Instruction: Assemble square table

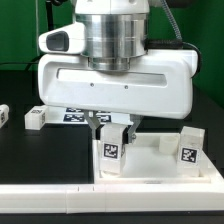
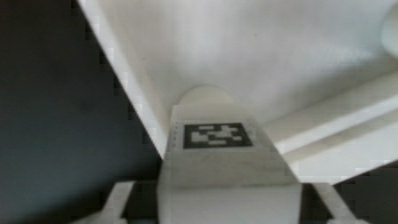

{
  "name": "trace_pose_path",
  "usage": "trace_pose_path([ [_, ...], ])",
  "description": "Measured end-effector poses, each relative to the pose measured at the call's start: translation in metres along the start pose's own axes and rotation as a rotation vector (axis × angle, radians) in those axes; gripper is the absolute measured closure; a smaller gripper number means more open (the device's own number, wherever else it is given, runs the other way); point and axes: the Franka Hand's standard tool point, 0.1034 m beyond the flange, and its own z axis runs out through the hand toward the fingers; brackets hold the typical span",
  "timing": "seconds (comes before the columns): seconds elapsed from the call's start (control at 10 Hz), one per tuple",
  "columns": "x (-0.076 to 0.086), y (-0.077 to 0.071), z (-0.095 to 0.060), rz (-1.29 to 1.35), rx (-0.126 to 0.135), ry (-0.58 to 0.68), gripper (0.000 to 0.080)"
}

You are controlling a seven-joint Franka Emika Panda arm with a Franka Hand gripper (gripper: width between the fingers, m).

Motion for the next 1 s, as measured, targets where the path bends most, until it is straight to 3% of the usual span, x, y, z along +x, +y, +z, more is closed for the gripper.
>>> trace_pose_path([
  [0.3, 0.0011, 0.0024, 0.0008, 0.365, 0.034, -0.019, 0.0514],
  [0.6, 0.0024, 0.0018, 0.0013, 0.668, 0.038, -0.016, 0.0514],
  [0.8, 0.0024, 0.0018, 0.0013, 0.652, 0.040, -0.016, 0.0514],
  [1.0, 0.0009, -0.0005, 0.0014, 0.531, 0.040, -0.015, 0.0218],
])
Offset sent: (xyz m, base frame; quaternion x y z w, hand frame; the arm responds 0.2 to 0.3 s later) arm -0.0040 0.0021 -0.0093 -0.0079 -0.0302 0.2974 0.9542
